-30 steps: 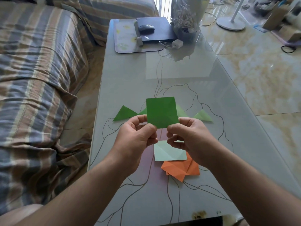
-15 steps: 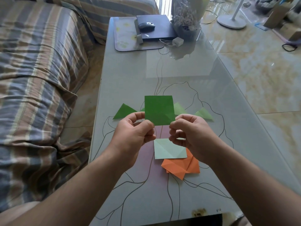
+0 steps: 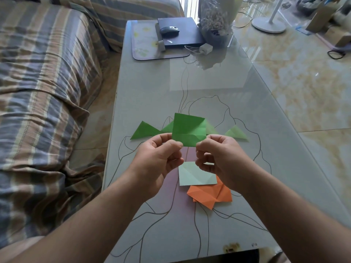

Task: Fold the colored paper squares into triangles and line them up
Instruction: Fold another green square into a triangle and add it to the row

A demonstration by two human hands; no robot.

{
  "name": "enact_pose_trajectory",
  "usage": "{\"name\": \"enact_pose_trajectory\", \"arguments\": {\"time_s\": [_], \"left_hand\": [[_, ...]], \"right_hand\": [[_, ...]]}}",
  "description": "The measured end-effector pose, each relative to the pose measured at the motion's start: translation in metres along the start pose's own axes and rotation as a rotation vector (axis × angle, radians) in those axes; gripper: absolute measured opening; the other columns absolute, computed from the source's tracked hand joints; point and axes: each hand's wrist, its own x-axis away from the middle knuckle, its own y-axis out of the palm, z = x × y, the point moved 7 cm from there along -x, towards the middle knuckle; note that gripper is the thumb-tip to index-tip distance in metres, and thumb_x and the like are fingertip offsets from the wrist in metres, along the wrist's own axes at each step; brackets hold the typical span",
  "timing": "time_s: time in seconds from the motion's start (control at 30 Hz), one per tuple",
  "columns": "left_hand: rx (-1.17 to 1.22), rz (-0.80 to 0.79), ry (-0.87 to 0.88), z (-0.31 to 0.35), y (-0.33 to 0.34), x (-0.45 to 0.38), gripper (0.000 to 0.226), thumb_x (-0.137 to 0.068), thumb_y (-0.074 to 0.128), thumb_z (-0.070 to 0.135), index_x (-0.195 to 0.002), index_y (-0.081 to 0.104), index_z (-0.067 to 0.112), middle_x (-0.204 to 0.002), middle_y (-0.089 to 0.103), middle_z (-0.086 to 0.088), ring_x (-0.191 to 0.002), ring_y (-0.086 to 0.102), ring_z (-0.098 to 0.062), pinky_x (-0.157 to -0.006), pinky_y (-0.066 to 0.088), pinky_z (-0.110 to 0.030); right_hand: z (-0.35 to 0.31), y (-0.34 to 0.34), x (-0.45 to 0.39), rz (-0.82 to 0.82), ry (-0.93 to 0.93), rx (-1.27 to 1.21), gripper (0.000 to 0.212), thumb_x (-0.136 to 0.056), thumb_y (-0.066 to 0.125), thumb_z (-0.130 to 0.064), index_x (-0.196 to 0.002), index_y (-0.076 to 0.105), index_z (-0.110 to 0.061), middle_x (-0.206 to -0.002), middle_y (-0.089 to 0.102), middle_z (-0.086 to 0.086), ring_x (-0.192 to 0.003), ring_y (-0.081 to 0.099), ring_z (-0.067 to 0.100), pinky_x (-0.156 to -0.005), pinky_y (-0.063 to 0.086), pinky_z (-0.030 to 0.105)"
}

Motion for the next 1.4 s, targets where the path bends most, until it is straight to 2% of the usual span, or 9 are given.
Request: {"name": "enact_pose_trajectory", "arguments": {"time_s": [0.1,0.3,0.47,0.73,1.17,1.4], "left_hand": [[-0.005,-0.053,-0.083,-0.015,0.008,0.002,0.013,-0.095,0.065,0.005,-0.084,0.061,0.01,-0.072,0.057,-0.004,-0.064,0.056,-0.014,-0.069,0.054,-0.031],[0.008,-0.033,-0.134,-0.031,0.013,0.005,0.021,-0.098,0.059,0.007,-0.078,0.064,0.007,-0.067,0.057,-0.002,-0.055,0.055,-0.011,-0.057,0.054,-0.024],[0.046,0.012,-0.143,-0.03,0.007,0.005,0.012,-0.095,0.065,0.006,-0.085,0.06,0.009,-0.066,0.059,-0.001,-0.057,0.055,-0.012,-0.059,0.053,-0.028],[0.061,0.046,-0.132,-0.027,0.002,0.003,0.018,-0.093,0.069,0.008,-0.077,0.062,0.013,-0.067,0.06,-0.002,-0.058,0.057,-0.012,-0.062,0.054,-0.028],[0.113,0.109,-0.192,-0.027,-0.005,0.001,0.015,-0.093,0.07,0.011,-0.079,0.063,0.013,-0.068,0.063,-0.002,-0.055,0.06,-0.012,-0.056,0.055,-0.027],[0.111,0.099,-0.198,-0.026,-0.007,0.001,0.015,-0.096,0.066,0.013,-0.081,0.063,0.012,-0.07,0.063,-0.003,-0.058,0.062,-0.012,-0.058,0.056,-0.028]], "right_hand": [[0.008,0.009,0.001,-0.032,0.047,-0.075,0.026,-0.093,0.065,-0.01,-0.068,0.06,-0.016,-0.069,0.062,0.003,-0.059,0.058,0.019,-0.068,0.049,0.035],[0.015,0.016,0.002,-0.056,0.074,-0.086,0.023,-0.092,0.064,-0.01,-0.071,0.061,-0.016,-0.068,0.061,0.002,-0.059,0.056,0.016,-0.067,0.047,0.033],[0.013,0.014,0.001,-0.031,0.036,-0.084,0.03,-0.091,0.066,-0.007,-0.064,0.059,-0.018,-0.066,0.06,0.003,-0.058,0.056,0.017,-0.068,0.047,0.035],[0.012,0.012,0.001,-0.02,0.032,-0.089,0.025,-0.092,0.065,-0.008,-0.069,0.058,-0.015,-0.067,0.06,0.003,-0.059,0.055,0.019,-0.067,0.048,0.034],[0.013,0.008,-0.001,-0.01,0.033,-0.084,0.024,-0.093,0.065,-0.009,-0.07,0.059,-0.015,-0.068,0.06,0.004,-0.06,0.055,0.019,-0.072,0.048,0.038],[0.012,0.006,-0.002,-0.005,0.03,-0.08,0.023,-0.093,0.065,-0.009,-0.072,0.058,-0.014,-0.068,0.06,0.003,-0.061,0.055,0.019,-0.072,0.048,0.038]]}}
